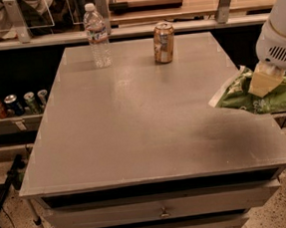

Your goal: Pick green jalapeno chip bag

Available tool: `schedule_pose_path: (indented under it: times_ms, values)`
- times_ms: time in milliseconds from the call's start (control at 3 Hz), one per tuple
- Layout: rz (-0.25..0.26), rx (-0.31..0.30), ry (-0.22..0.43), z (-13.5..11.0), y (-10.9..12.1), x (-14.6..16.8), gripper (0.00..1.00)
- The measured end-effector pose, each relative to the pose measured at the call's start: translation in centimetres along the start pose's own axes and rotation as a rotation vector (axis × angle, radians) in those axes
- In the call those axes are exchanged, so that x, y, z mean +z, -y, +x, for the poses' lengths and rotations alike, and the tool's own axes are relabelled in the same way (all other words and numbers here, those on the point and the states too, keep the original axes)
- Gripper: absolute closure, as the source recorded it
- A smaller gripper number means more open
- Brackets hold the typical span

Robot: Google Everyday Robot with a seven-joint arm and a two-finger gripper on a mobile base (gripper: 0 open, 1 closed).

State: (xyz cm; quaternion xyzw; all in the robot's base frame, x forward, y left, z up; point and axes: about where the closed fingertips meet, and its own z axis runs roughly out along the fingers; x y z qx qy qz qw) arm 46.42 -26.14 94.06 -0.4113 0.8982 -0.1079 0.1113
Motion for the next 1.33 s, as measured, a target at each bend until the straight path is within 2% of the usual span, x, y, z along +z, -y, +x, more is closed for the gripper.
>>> schedule_pose_path:
  times_ms: [667,1333]
  values:
    - [0.023,-0.021,0.051,-0.9,1.2,-2.4,1.00]
    - [-0.004,-0.039,0.082,-1.1,1.3,-2.6,1.00]
